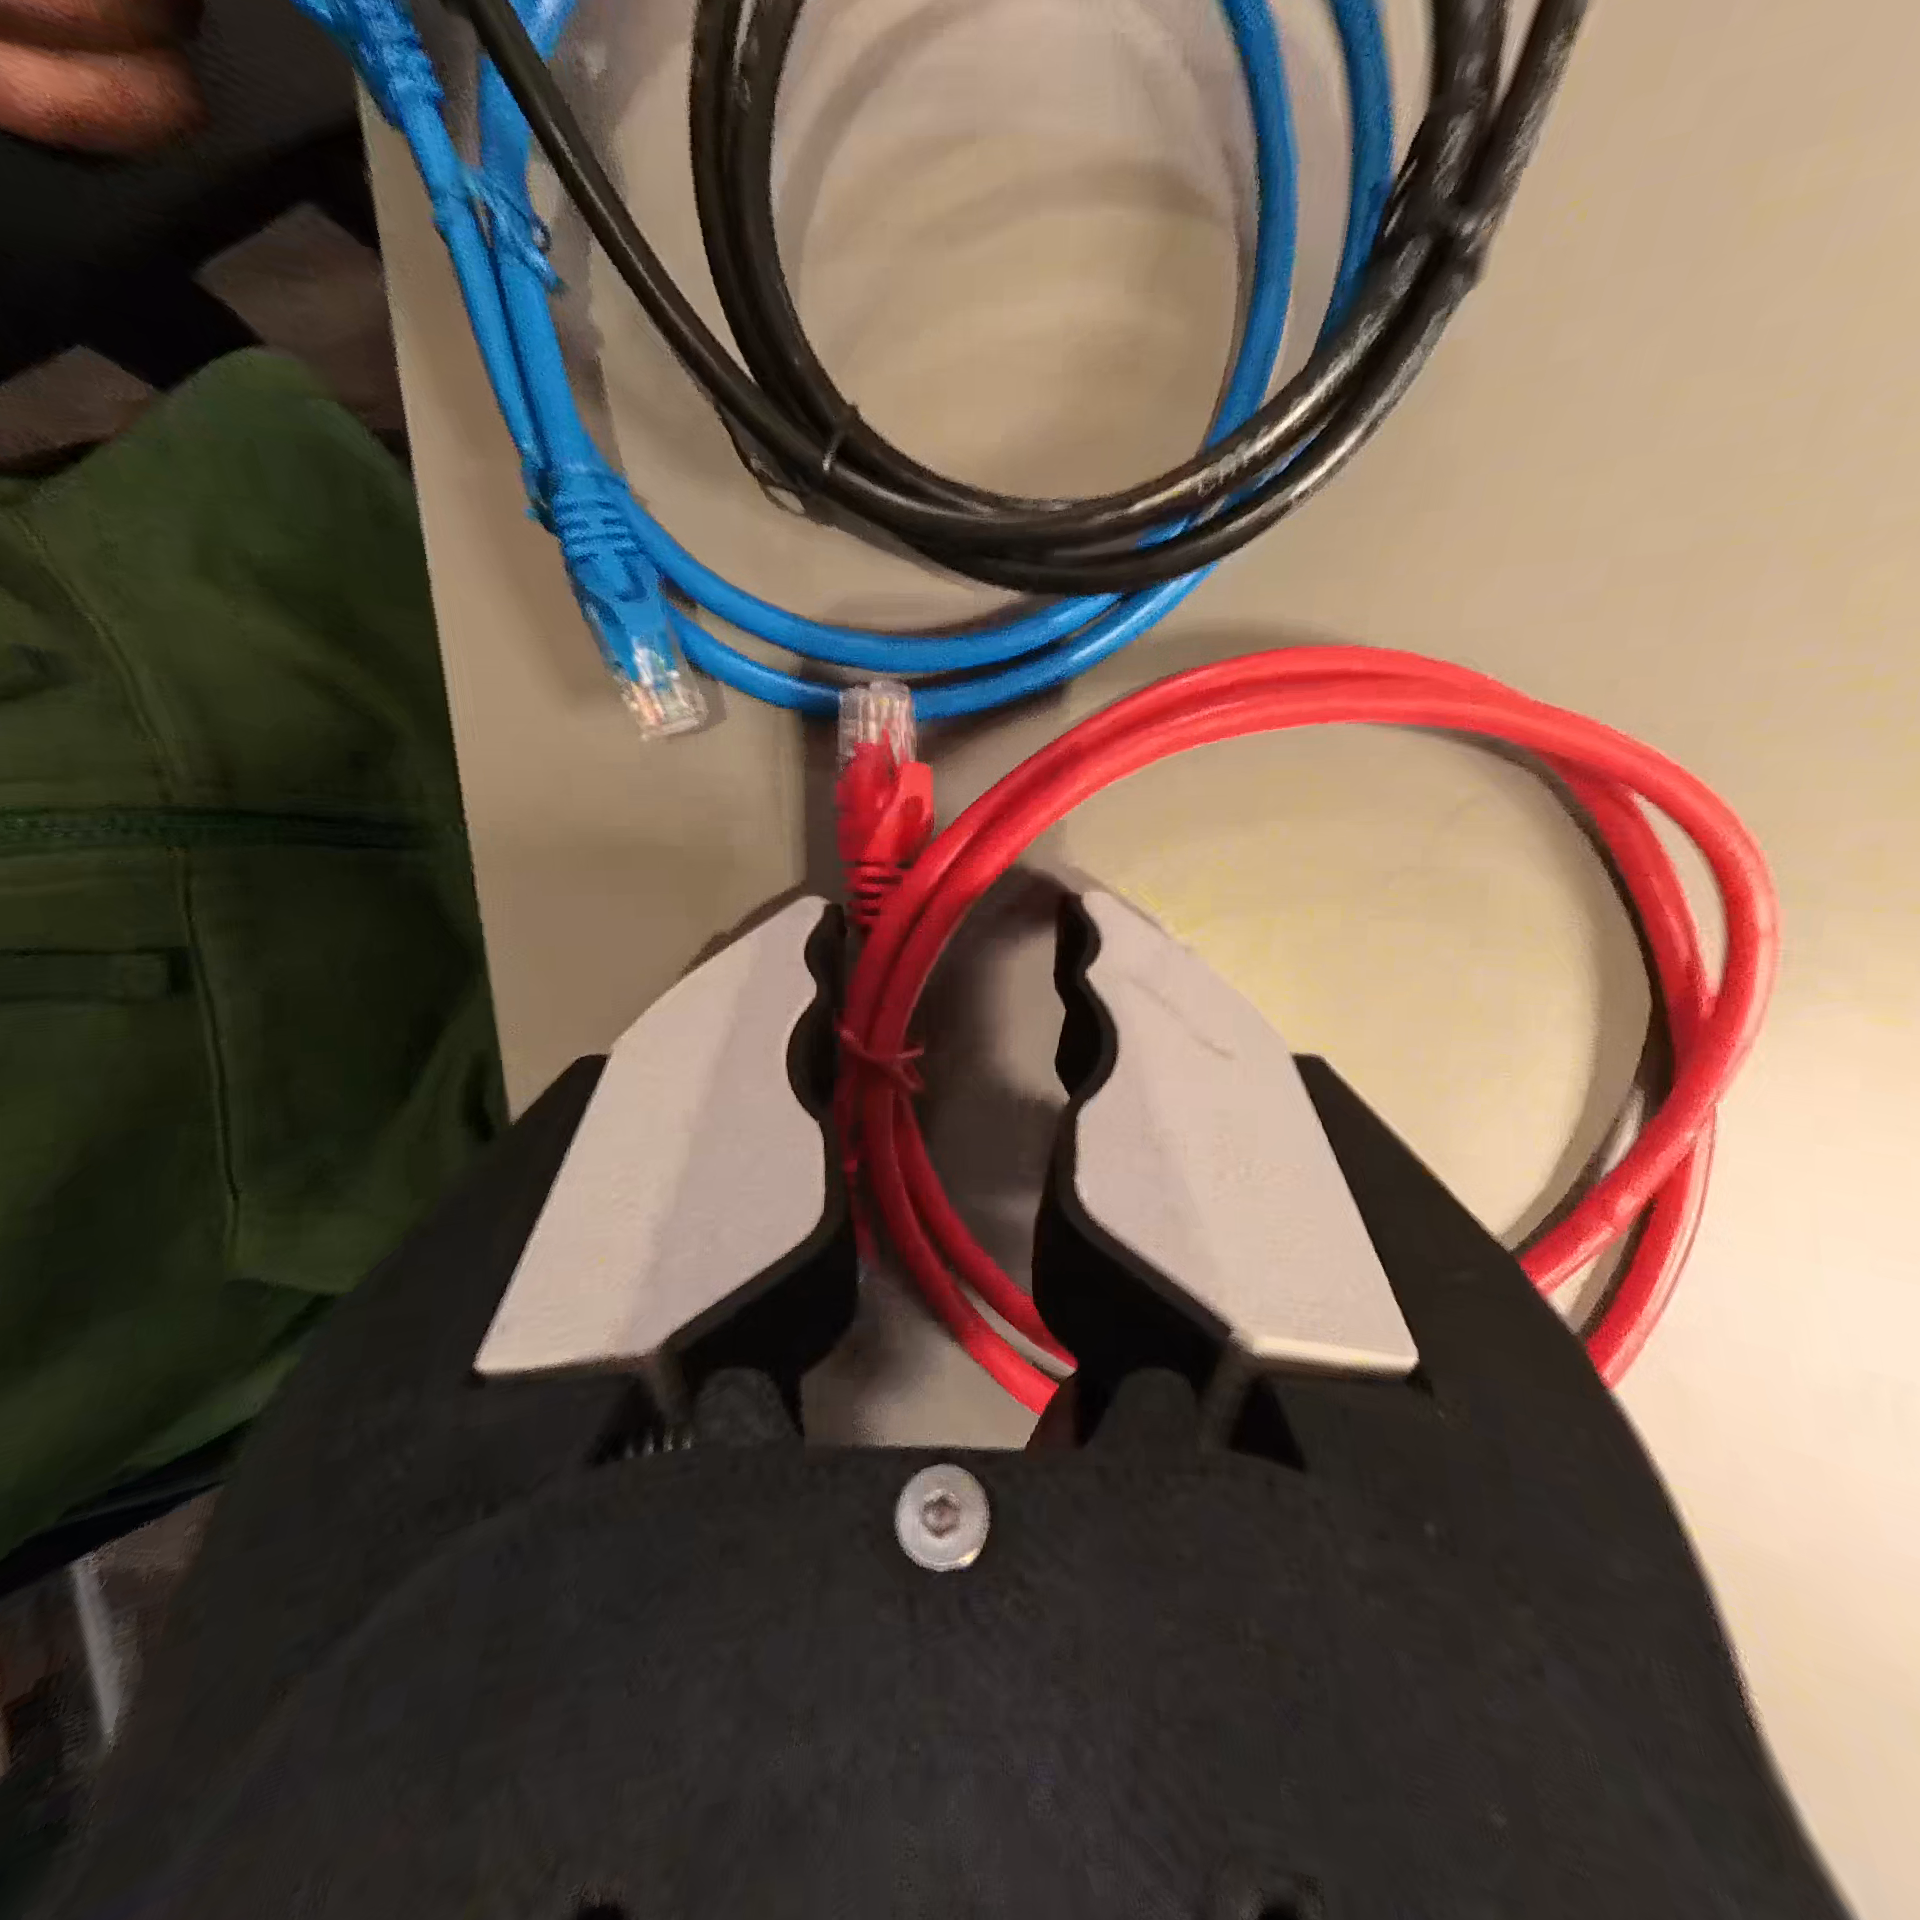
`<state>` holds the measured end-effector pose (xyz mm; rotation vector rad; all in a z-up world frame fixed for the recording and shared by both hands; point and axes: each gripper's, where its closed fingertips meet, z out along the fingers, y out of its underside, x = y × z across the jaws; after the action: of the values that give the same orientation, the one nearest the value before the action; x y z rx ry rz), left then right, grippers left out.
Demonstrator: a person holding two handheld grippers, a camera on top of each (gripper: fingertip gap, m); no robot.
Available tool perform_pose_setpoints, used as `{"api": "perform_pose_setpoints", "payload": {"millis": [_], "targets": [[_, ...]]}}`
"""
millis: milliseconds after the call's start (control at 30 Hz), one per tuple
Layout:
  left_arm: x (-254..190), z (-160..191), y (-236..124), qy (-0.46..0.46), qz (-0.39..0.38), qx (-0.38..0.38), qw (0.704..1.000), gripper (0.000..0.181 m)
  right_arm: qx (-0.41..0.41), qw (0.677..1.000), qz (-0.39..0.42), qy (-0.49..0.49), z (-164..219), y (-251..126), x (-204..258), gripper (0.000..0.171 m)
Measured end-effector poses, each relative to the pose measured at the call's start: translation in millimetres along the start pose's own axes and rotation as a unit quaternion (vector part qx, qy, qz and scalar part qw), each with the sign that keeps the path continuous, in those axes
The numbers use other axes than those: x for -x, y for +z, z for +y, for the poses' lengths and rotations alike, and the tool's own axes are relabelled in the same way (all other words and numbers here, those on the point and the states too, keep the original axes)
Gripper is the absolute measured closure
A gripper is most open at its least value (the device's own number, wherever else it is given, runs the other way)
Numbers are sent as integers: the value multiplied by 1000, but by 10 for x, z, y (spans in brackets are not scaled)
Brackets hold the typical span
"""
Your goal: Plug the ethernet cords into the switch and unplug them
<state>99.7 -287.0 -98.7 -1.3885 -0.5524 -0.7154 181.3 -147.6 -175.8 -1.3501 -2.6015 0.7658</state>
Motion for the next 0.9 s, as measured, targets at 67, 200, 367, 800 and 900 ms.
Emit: {"api": "perform_pose_setpoints", "payload": {"millis": [67, 200, 367, 800, 900], "targets": [[-4, 7, 1, 2, 0, 1, 1000, 154, -6, 1000, -21, 0, -49, 27, 48, 137], [-3, 3, -2, 3, -3, 0, 1000, 155, -2, 1000, -31, -3, -90, 67, 106, 146], [35, -26, 9, 3, -13, -5, 1000, 155, -77, 989, 123, -37, -232, 23, -99, 156], [-58, -93, 426, 32, 0, 36, 999, 155, -267, 820, 483, -154, -663, -556, -115, 156], [-89, -77, 562, 25, 20, 56, 998, 155, -247, 783, 534, -202, -730, -608, -32, 156]]}}
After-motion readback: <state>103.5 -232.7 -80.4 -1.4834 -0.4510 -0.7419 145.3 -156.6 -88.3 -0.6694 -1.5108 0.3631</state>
